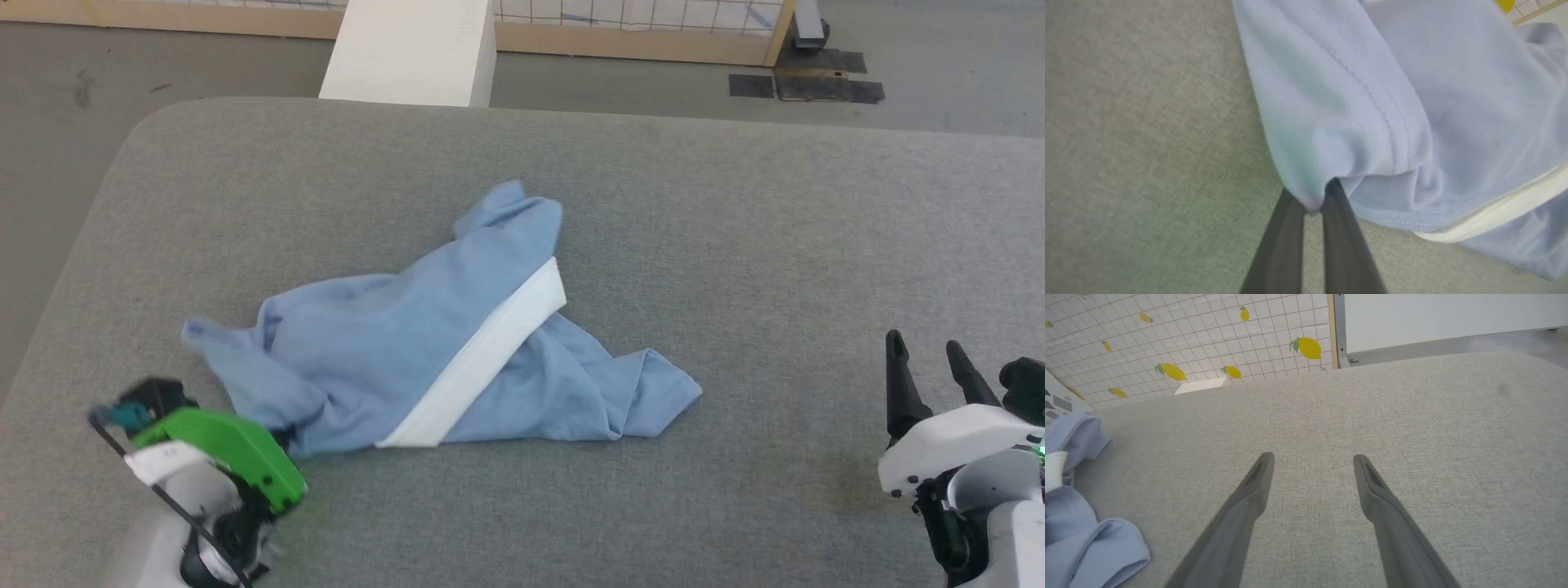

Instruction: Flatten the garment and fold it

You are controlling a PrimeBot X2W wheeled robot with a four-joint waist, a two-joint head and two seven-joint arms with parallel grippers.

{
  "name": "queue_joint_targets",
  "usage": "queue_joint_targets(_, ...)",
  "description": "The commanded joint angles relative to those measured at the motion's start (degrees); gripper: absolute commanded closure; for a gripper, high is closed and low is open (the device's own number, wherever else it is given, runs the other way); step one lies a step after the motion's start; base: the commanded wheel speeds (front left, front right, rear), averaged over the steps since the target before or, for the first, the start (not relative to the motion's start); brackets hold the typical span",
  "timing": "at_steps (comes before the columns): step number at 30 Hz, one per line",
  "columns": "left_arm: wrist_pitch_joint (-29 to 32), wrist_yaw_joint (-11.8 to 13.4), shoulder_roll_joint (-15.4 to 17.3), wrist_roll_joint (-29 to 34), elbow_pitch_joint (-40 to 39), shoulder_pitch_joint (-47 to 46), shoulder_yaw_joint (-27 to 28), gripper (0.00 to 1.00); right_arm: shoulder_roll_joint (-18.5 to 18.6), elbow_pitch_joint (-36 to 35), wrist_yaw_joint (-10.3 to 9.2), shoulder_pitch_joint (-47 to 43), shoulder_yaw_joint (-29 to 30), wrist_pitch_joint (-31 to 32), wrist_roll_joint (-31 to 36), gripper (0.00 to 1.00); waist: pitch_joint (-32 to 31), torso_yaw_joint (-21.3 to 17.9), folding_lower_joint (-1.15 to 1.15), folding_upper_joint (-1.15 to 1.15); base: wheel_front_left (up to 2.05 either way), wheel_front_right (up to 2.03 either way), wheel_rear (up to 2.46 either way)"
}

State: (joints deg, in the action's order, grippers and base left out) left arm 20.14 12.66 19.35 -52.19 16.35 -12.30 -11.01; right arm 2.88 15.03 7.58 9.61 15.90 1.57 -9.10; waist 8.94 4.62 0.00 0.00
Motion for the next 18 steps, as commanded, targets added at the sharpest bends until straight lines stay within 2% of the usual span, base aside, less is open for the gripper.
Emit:
queue_joint_targets(1, 0.5, -0.4, -0.8, -0.9, 0.6, 1.0, -0.2, 1.0, 0.0, -0.2, -0.09, -0.2, -0.2, 0.0, 0.2, 0.0, 0.0, 0.2, 0.0, 0.0, 0.0, 0.0, 0.0)
queue_joint_targets(3, 0.6, -1.0, -1.7, -1.9, 1.4, 1.6, -0.2, 1.0, 0.0, -0.2, -0.09, -0.3, -0.3, 0.1, 0.2, 0.0, 0.0, 0.3, 0.0, 0.0, 0.0, 0.0, 0.0)
queue_joint_targets(4, 0.6, -1.4, -2.0, -2.3, 1.7, 1.6, -0.2, 0.69, 0.0, -0.3, -0.09, -0.3, -0.4, 0.2, 0.2, 0.0, 0.1, 0.3, 0.0, 0.0, 0.0, 0.0, 0.0)
queue_joint_targets(5, 0.1, -1.8, -2.2, -2.4, 1.6, 1.4, 0.0, 0.05, 0.0, -0.3, -0.09, -0.3, -0.6, 0.3, 0.3, 0.0, 0.1, 0.3, 0.0, 0.0, 0.0, 0.0, 0.0)
queue_joint_targets(6, -0.8, -2.0, -2.4, -2.6, 1.2, 1.1, 0.4, 0.0, 0.0, -0.3, -0.09, -0.3, -0.7, 0.4, 0.3, 0.0, 0.0, 0.3, 0.0, 0.0, 0.0, 0.0, 0.0)
queue_joint_targets(11, -10.2, -5.4, -1.5, -1.5, -4.6, -0.2, 4.4, 0.0, 0.0, -0.2, -0.09, -0.2, -1.6, 0.6, 0.3, 0.0, -0.4, -0.3, 0.0, 0.0, 0.0, 0.0, 0.0)
queue_joint_targets(16, -24.9, -8.0, 0.5, 6.6, -9.5, 2.0, 5.7, 0.0, 0.0, 0.0, -0.09, -0.3, -3.3, 0.7, 0.3, 0.0, -0.9, -1.0, 0.0, 0.0, 0.0, 0.0, 0.0)
queue_joint_targets(18, -30.1, -7.5, 0.8, 10.6, -9.6, 3.3, 5.1, 0.0, 0.0, 0.0, -0.09, -0.4, -4.3, 0.9, 0.5, 0.0, -1.0, -1.2, 0.0, 0.0, 0.0, 0.0, 0.0)
